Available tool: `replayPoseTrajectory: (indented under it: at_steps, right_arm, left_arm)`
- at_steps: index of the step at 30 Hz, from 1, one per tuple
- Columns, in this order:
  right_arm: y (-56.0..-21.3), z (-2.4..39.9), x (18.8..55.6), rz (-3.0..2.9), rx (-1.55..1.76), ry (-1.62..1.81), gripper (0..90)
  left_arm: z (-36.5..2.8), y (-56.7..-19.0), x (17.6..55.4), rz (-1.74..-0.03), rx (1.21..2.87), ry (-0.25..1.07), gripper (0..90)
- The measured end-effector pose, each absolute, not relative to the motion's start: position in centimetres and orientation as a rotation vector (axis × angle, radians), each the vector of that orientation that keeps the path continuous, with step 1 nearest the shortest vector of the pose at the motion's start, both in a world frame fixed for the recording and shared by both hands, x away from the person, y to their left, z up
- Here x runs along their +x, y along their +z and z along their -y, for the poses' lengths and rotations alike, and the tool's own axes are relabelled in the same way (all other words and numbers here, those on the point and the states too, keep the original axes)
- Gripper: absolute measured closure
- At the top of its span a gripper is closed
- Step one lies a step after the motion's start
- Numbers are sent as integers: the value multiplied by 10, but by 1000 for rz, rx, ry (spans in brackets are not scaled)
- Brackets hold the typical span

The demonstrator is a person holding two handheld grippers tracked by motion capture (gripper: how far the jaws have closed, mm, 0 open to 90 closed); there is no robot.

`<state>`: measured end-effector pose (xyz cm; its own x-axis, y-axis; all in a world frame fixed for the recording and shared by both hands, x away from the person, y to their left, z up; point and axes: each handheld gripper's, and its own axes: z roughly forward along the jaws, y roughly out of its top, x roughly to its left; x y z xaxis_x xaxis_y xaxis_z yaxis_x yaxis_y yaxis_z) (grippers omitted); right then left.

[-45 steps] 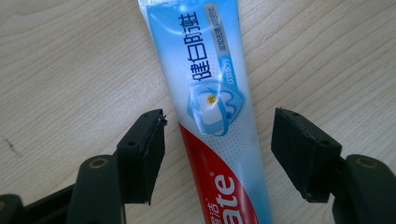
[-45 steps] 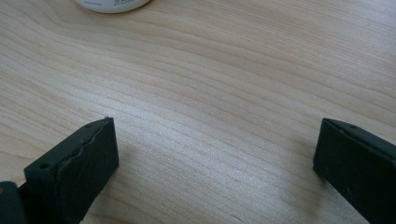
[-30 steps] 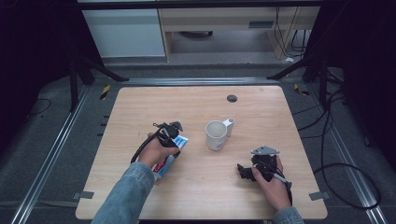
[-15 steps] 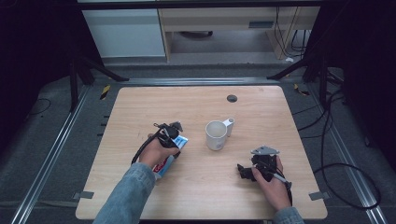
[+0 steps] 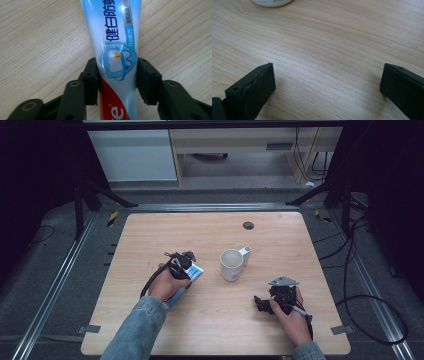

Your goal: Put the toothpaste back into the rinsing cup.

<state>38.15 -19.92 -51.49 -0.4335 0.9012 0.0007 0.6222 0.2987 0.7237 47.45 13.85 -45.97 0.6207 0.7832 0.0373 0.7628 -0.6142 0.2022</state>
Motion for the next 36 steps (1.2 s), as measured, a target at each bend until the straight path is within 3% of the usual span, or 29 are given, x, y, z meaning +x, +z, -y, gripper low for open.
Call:
replayPoseTrajectory:
  at_steps: [9, 24, 36]
  right_arm:
    - [-515, 199, 382, -2165, 1357, 926, 3]
    - [-516, 200, 382, -2164, 1344, 920, 3]
    - [-515, 199, 382, -2163, 1355, 925, 3]
  left_arm:
    - [-141, -454, 466, -1223, 2657, 242, 710]
    - [-169, -405, 437, -1137, 2442, 351, 722]
    - [-177, -395, 440, -1142, 2370, 380, 723]
